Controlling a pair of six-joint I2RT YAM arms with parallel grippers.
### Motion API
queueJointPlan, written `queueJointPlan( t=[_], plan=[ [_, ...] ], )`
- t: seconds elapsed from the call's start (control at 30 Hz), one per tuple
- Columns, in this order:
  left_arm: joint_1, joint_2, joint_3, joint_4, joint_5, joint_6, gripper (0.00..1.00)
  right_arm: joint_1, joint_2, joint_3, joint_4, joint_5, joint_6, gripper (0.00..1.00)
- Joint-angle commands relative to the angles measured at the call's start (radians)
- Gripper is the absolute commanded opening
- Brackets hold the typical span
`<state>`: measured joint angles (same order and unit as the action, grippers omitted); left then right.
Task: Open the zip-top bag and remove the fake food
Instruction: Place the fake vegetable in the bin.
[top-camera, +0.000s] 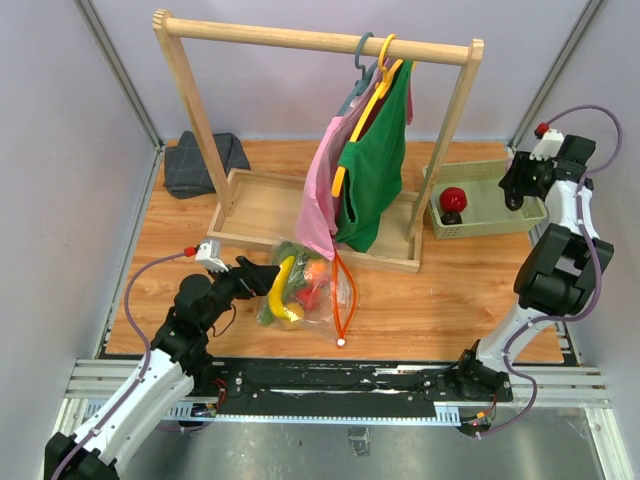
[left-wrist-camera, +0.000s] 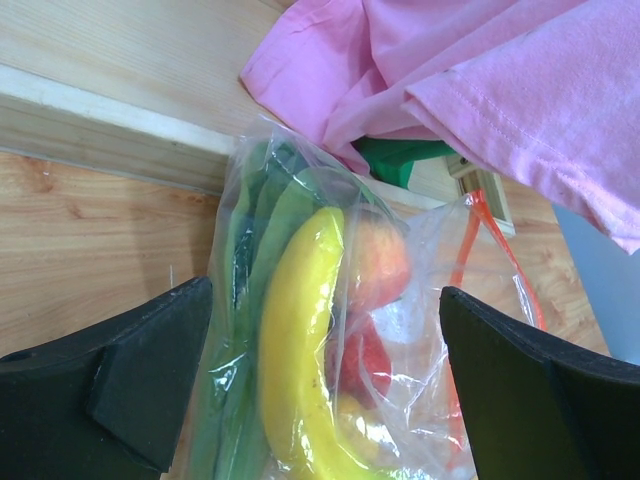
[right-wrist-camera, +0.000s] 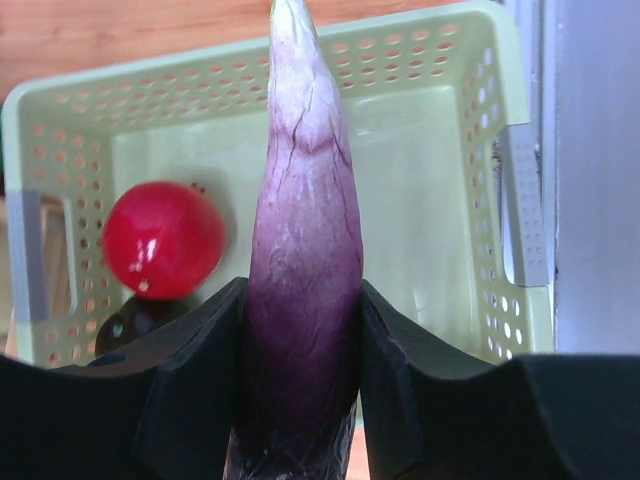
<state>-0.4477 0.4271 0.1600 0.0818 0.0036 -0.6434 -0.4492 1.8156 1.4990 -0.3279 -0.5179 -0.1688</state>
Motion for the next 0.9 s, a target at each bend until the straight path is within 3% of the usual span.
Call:
queueJointPlan(
  t=[0.0, 0.13, 0.3, 0.73, 0.87],
  plan=[
    [-0.003, -0.023, -0.014, 0.017, -0.006, -0.002, 0.99, 0.010, 0.043, 0.016, 0.145, 0.114, 0.180, 0.48],
    [-0.003, -0.056, -0.020, 0.013, 0.000, -0.011, 0.99, 0.018, 0.092, 0.061, 0.145, 0.115, 0.216, 0.78],
    [-0.003, -0.090, -0.040, 0.028, 0.022, -0.030, 0.99, 0.019, 0.084, 0.060, 0.141, 0.080, 0.221, 1.00],
    [-0.002, -0.041, -0.071, 0.217, 0.146, -0.116, 0.99, 0.014, -0.324, -0.258, 0.227, -0.038, -0.096, 0.98],
    [-0.002, -0.008, -0.044, 0.252, 0.191, -0.139, 0.99, 0.000, -0.378, -0.273, 0.127, -0.292, -0.168, 0.99]
  ],
)
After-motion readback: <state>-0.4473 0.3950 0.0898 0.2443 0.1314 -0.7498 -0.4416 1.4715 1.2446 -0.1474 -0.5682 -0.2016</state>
